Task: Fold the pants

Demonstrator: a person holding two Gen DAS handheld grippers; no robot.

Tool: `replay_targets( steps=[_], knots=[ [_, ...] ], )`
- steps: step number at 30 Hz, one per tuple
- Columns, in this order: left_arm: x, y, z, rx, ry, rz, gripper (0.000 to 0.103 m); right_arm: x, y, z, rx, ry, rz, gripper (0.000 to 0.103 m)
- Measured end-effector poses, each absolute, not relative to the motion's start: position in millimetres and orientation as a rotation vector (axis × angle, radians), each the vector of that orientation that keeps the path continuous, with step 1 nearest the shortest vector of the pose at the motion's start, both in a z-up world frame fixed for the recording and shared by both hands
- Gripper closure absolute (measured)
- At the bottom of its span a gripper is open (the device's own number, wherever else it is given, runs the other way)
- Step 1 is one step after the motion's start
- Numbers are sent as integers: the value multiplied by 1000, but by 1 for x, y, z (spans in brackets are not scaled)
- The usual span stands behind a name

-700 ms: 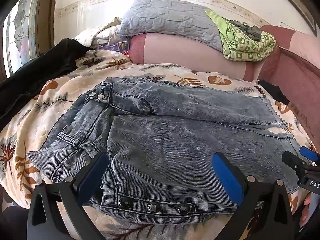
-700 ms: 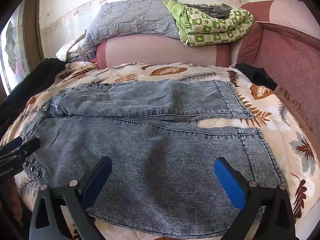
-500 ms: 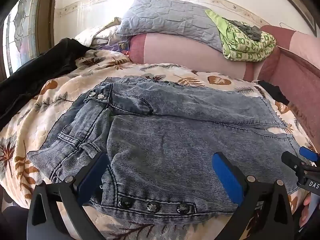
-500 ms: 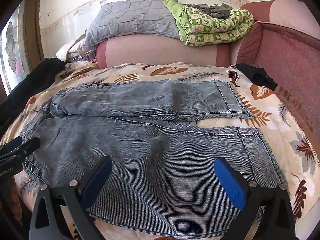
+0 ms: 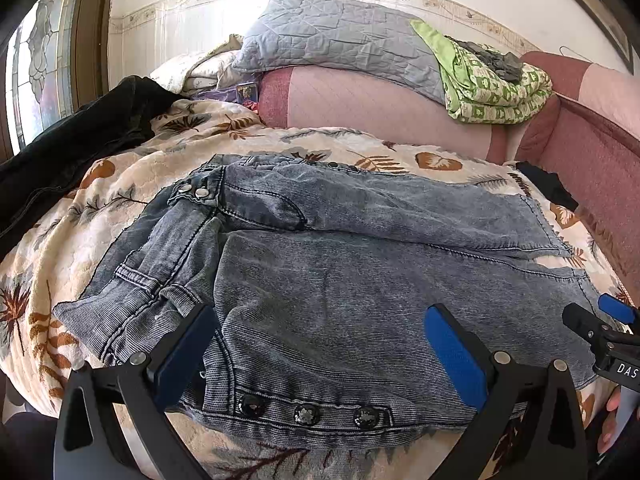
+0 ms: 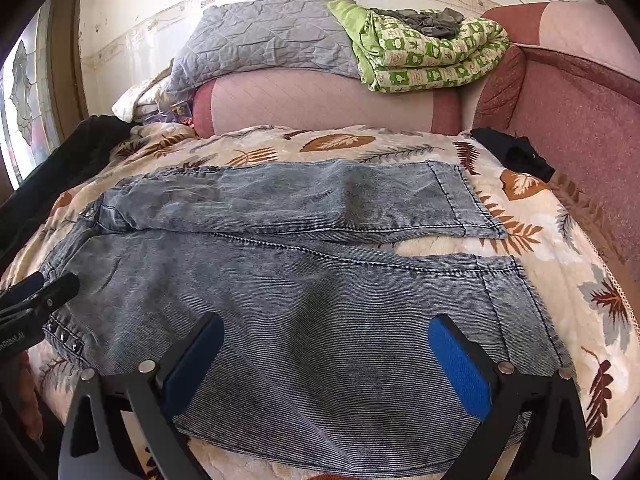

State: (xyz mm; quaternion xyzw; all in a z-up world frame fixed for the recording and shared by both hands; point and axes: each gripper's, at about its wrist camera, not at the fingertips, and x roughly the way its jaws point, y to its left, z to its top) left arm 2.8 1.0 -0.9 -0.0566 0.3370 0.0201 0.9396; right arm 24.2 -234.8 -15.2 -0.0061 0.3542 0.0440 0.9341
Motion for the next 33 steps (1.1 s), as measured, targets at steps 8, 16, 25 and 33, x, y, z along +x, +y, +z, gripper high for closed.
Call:
replay_targets(
  steps=[8, 16, 25, 33],
  knots=[
    [0, 0, 1, -118, 689, 39, 0, 25, -235, -16, -14, 726, 87, 0],
    [-1, 0, 2, -114, 689, 41, 0, 25, -235, -15, -14, 723, 87, 0],
    [-1, 1, 1, -122, 686, 39, 0, 23, -235, -15, -17, 721, 83, 0],
    [-3, 3, 4, -125, 681, 39, 0, 22, -238, -14, -20, 713, 74, 0]
  ],
)
